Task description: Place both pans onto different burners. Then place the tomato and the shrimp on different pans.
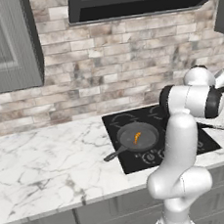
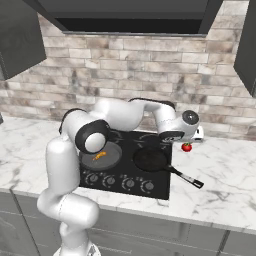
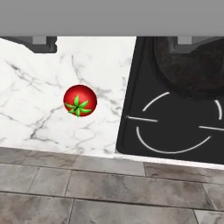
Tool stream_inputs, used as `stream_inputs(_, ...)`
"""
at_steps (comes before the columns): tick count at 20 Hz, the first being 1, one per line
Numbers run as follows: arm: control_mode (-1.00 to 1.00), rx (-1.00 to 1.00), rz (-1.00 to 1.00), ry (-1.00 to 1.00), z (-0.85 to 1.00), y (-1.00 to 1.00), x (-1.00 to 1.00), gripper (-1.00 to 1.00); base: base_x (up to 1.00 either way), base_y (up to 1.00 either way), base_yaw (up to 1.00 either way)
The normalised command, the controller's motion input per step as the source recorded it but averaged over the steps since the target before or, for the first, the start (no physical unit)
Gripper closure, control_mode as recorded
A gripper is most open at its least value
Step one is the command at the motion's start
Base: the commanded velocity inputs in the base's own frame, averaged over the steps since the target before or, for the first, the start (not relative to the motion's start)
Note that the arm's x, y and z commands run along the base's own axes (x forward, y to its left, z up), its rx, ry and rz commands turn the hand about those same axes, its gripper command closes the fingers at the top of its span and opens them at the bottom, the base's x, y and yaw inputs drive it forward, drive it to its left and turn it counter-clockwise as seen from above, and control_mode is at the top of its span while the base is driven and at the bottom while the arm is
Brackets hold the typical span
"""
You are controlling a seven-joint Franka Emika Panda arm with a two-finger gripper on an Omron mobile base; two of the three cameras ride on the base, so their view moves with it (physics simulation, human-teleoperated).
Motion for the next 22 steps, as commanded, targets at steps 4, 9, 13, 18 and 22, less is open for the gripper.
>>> stream_inputs(4, -1.0, 0.02, 0.0, 0.06, -0.1, -0.16, 0.21, -1.0, 0.0, 0.0, 0.0)
stream_inputs(9, -1.0, 0.02, 0.0, 0.05, -0.16, -0.1, 0.24, -1.0, 0.0, 0.0, 0.0)
stream_inputs(13, -1.0, 0.01, 0.0, 0.02, -0.19, -0.04, 0.24, -1.0, 0.0, 0.0, 0.0)
stream_inputs(18, -1.0, 0.0, 0.0, 0.0, -0.23, 0.0, 0.26, -1.0, 0.0, 0.0, 0.0)
stream_inputs(22, -1.0, 0.0, 0.0, 0.0, -0.24, -0.01, 0.24, -1.0, 0.0, 0.0, 0.0)
